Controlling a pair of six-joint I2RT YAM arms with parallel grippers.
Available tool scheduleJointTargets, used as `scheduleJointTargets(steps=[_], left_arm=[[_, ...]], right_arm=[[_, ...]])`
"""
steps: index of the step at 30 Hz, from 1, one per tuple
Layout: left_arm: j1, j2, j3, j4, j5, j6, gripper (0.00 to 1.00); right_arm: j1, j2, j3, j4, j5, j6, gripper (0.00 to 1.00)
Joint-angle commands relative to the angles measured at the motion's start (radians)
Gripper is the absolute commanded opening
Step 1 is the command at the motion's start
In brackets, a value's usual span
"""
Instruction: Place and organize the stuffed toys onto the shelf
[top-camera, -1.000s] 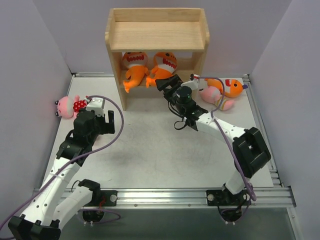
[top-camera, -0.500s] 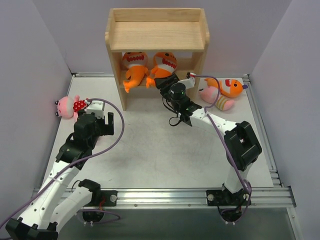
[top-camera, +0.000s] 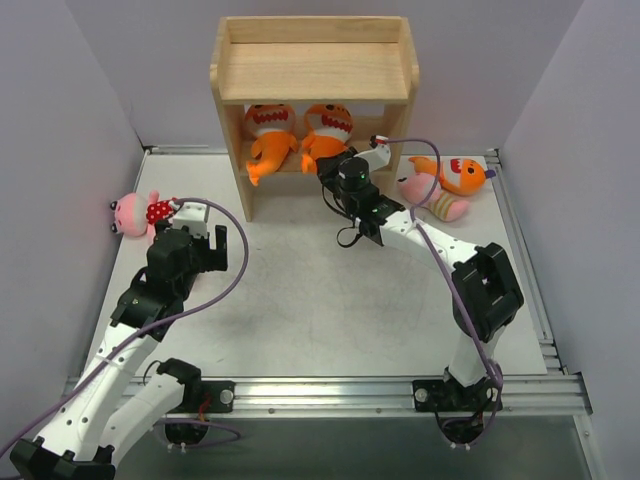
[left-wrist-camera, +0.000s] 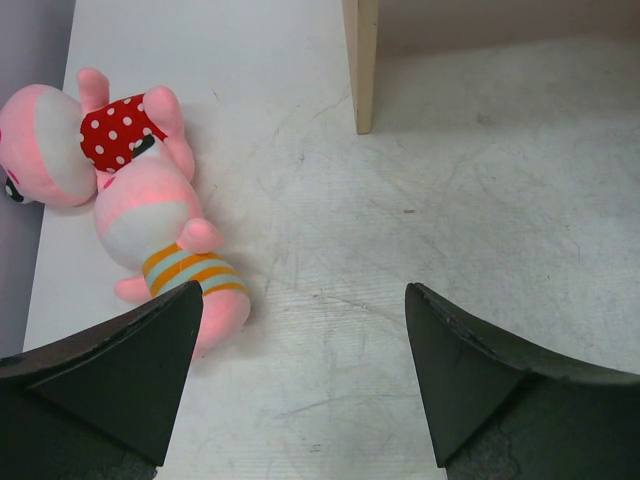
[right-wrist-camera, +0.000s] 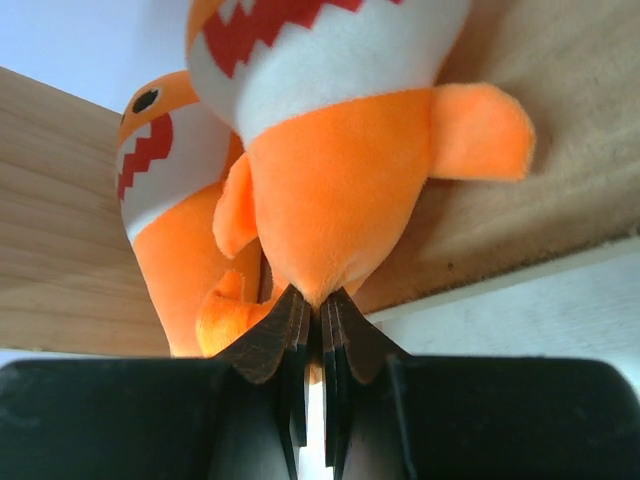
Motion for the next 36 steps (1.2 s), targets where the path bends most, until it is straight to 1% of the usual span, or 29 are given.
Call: scheduleJointTargets(steps=[1, 2, 3, 7, 10, 13, 15, 20, 27, 30, 32, 36], left_arm=[[-0.003, -0.006, 0.000, 0.046, -0.008, 0.012, 0.91], [-0.003, -0.004, 0.000, 0.045, -0.008, 0.014, 0.91], [-0.003, -0.004, 0.000, 0.046, -0.006, 0.014, 0.91], [-0.003, -0.006, 0.000, 0.045, -0.009, 0.012, 0.91], [-0.003, -0.003, 0.000, 0.045, -0.008, 0.014, 0.91], [-0.003, -0.003, 0.000, 0.046, -0.005, 0.014, 0.91], [-0.003, -0.003, 0.000, 0.046, -0.005, 0.015, 0.91], [-0.003, -0.004, 0.000, 0.046, -0.005, 0.017, 0.91], [-0.003, -0.007, -0.002, 0.046, -0.002, 0.017, 0.91], [-0.003, -0.007, 0.000, 0.046, -0.003, 0.017, 0.91], [-0.003, -0.007, 0.000, 0.046, -0.003, 0.018, 0.91], [-0.003, -0.009, 0.000, 0.045, -0.006, 0.018, 0.91]], right_arm=[[0.007, -0.028, 0.096, -0.059, 0.076, -0.135, 0.00], [0.007, -0.018, 0.130, -0.093, 0.080, -0.155, 0.00], [0.007, -0.015, 0.139, -0.101, 0.082, -0.198, 0.00], [0.014, -0.001, 0.173, -0.109, 0.114, -0.285, 0.00], [0.026, 0.025, 0.234, -0.133, 0.136, -0.380, 0.00], [0.026, 0.068, 0.302, -0.173, 0.107, -0.463, 0.00], [0.027, 0.090, 0.320, -0.173, 0.053, -0.502, 0.00], [0.029, 0.117, 0.311, -0.144, -0.053, -0.592, 0.00], [0.030, 0.114, 0.276, -0.115, -0.114, -0.692, 0.00], [0.029, 0.116, 0.273, -0.098, -0.147, -0.709, 0.00], [0.029, 0.116, 0.270, -0.086, -0.202, -0.718, 0.00], [0.027, 0.119, 0.262, -0.067, -0.208, -0.703, 0.00]])
